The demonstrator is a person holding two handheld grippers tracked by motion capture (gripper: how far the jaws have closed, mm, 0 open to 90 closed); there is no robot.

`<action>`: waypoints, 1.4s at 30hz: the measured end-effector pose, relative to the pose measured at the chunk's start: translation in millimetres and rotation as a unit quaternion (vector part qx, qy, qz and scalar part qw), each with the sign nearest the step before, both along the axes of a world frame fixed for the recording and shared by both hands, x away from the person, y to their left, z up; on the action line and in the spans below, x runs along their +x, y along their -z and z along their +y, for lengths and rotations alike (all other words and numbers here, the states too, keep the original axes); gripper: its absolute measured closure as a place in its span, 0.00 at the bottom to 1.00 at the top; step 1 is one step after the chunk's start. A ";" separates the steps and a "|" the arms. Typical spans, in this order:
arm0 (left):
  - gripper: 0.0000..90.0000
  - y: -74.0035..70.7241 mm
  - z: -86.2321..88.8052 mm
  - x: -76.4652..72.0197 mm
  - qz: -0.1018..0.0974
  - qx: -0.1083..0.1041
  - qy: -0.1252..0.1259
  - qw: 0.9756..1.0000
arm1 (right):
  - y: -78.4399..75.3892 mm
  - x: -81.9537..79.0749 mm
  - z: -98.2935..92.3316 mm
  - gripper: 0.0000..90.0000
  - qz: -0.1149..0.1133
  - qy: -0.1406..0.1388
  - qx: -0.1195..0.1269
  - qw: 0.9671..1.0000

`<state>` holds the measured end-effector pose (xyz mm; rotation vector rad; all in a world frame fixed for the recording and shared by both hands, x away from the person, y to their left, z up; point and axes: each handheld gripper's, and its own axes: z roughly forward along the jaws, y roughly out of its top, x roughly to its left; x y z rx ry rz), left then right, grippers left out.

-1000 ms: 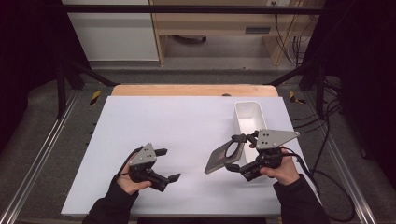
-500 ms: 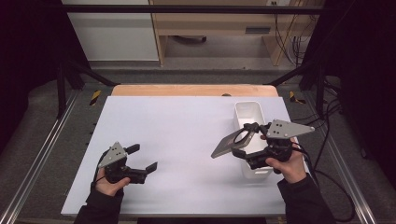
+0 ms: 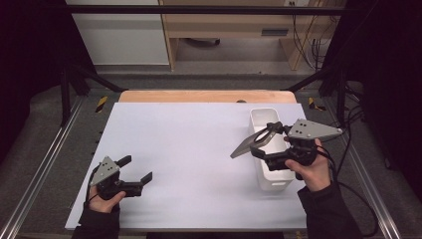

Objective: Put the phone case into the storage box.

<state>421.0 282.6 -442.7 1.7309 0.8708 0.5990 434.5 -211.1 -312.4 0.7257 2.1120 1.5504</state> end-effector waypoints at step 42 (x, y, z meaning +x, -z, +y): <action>0.00 11.7 -0.1 5.3 0.011 0.005 -0.003 1.000 | -16.5 74.3 -14.9 0.13 0.023 0.196 -0.029 0.980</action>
